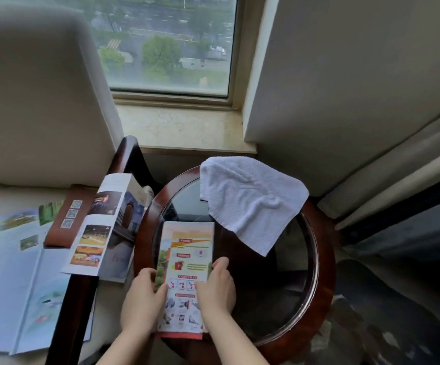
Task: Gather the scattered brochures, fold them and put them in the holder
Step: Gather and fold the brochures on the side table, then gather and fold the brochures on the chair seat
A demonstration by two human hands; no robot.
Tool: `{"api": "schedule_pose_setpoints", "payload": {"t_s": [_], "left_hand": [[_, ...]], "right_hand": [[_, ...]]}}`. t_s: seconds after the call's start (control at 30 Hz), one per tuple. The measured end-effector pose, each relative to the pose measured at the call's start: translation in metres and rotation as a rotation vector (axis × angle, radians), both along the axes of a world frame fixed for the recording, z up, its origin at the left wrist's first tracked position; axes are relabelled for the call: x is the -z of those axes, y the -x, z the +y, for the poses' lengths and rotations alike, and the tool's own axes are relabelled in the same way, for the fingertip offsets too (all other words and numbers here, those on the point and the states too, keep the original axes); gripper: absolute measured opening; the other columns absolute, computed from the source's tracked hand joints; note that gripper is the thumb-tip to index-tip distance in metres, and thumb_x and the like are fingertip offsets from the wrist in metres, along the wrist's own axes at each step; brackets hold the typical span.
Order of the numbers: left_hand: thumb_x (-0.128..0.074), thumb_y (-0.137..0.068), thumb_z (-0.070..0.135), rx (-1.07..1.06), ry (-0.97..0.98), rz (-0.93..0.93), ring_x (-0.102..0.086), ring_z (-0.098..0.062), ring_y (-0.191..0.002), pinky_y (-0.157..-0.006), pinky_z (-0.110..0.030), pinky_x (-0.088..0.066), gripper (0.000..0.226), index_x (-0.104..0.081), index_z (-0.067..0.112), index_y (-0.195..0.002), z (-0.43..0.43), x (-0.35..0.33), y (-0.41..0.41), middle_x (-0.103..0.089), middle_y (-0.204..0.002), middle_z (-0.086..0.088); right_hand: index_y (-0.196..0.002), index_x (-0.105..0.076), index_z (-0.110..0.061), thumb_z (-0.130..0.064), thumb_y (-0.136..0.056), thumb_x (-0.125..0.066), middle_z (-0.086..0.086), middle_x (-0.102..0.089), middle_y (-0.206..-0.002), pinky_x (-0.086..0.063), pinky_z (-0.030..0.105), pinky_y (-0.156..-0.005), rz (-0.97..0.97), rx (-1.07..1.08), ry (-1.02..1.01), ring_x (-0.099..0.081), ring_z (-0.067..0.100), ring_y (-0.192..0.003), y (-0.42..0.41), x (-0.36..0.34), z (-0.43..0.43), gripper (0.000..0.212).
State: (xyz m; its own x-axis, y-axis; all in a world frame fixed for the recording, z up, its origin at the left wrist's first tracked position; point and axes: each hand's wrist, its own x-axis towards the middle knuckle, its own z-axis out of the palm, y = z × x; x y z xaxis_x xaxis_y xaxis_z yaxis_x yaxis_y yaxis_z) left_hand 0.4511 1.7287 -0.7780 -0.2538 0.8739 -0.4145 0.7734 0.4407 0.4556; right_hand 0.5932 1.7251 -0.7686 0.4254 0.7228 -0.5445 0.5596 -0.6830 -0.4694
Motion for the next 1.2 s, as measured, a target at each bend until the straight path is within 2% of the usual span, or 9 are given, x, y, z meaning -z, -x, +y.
{"api": "schedule_pose_setpoints", "payload": {"t_s": [0.3,0.5,0.6,0.7,0.8,0.9,0.97,1.03,1.2], "left_hand": [[-0.059,-0.087,0.035,0.120,-0.006,0.020,-0.062,-0.018,-0.087,-0.062,-0.028,-0.046,0.022,-0.041,0.025,-0.094,-0.005,-0.006,-0.027,-0.054,-0.100,0.003],[-0.054,-0.088,0.034,0.131,0.034,-0.067,-0.059,-0.015,-0.098,-0.071,-0.028,-0.046,0.028,-0.050,0.025,-0.115,-0.017,-0.056,-0.005,-0.050,-0.112,0.004],[-0.052,-0.085,0.028,0.164,0.031,-0.135,-0.058,-0.009,-0.098,-0.083,-0.029,-0.049,0.023,-0.055,0.030,-0.108,-0.037,-0.092,0.035,-0.053,-0.104,0.008],[-0.053,-0.083,0.026,0.163,0.057,-0.173,-0.057,-0.002,-0.090,-0.083,-0.023,-0.049,0.016,-0.056,0.040,-0.091,-0.051,-0.121,0.091,-0.058,-0.097,0.015],[-0.053,-0.084,0.025,0.104,0.058,-0.138,-0.058,-0.002,-0.083,-0.080,-0.024,-0.050,0.018,-0.053,0.043,-0.083,-0.043,-0.132,0.154,-0.062,-0.093,0.016],[-0.050,-0.090,0.029,0.024,0.012,-0.082,-0.060,-0.008,-0.085,-0.079,-0.031,-0.053,0.013,-0.054,0.038,-0.098,-0.011,-0.119,0.205,-0.063,-0.099,0.011],[-0.049,-0.093,0.036,0.041,-0.019,-0.060,-0.061,-0.014,-0.104,-0.084,-0.031,-0.052,0.033,-0.052,0.028,-0.124,0.021,-0.103,0.224,-0.061,-0.121,0.005],[-0.050,-0.091,0.040,0.189,0.006,-0.055,-0.046,-0.020,-0.130,-0.100,-0.032,-0.043,0.059,-0.035,0.020,-0.145,0.055,-0.089,0.230,-0.045,-0.146,0.000],[-0.060,-0.077,0.029,0.635,0.054,-0.094,-0.019,-0.018,-0.146,-0.116,-0.034,-0.030,0.095,-0.006,0.018,-0.153,0.105,-0.075,0.209,-0.016,-0.160,-0.001]], "right_hand": [[-0.094,-0.031,-0.029,-0.038,-0.084,-0.067,-0.004,-0.056,-0.109,-0.051,0.031,-0.068,-0.129,0.006,0.019,-0.062,0.016,-0.097,-0.022,0.009,-0.015,0.039],[-0.121,-0.045,-0.020,-0.038,-0.092,-0.058,0.003,-0.048,-0.121,-0.050,0.034,-0.079,-0.127,-0.060,-0.024,-0.055,0.021,-0.108,-0.003,-0.037,-0.011,0.037],[-0.113,-0.054,-0.024,-0.032,-0.094,-0.052,-0.001,-0.054,-0.118,-0.051,0.035,-0.084,0.016,-0.192,-0.036,-0.057,0.018,-0.103,0.028,-0.067,-0.009,0.021],[-0.096,-0.058,-0.027,-0.033,-0.095,-0.049,-0.005,-0.062,-0.100,-0.050,0.030,-0.073,0.161,-0.284,0.000,-0.057,0.010,-0.084,0.075,-0.091,0.001,0.011],[-0.110,-0.057,-0.022,-0.038,-0.096,-0.050,-0.006,-0.061,-0.095,-0.043,0.027,-0.066,0.223,-0.233,-0.024,-0.055,0.009,-0.080,0.128,-0.105,0.029,0.023],[-0.129,-0.048,-0.014,-0.045,-0.095,-0.050,0.005,-0.061,-0.118,-0.042,0.030,-0.073,0.227,-0.037,-0.035,-0.060,0.023,-0.099,0.175,-0.103,0.065,0.046],[-0.136,-0.043,-0.012,-0.047,-0.093,-0.052,0.010,-0.056,-0.131,-0.046,0.036,-0.083,0.203,0.079,-0.049,-0.058,0.031,-0.114,0.198,-0.098,0.081,0.056],[-0.140,-0.038,-0.013,-0.046,-0.092,-0.054,0.011,-0.055,-0.134,-0.050,0.040,-0.091,0.144,0.134,-0.064,-0.057,0.033,-0.116,0.215,-0.092,0.089,0.060],[-0.142,-0.032,-0.016,-0.036,-0.093,-0.053,0.010,-0.059,-0.131,-0.052,0.040,-0.088,0.003,0.181,-0.018,-0.061,0.032,-0.113,0.234,-0.082,0.093,0.057]]}}
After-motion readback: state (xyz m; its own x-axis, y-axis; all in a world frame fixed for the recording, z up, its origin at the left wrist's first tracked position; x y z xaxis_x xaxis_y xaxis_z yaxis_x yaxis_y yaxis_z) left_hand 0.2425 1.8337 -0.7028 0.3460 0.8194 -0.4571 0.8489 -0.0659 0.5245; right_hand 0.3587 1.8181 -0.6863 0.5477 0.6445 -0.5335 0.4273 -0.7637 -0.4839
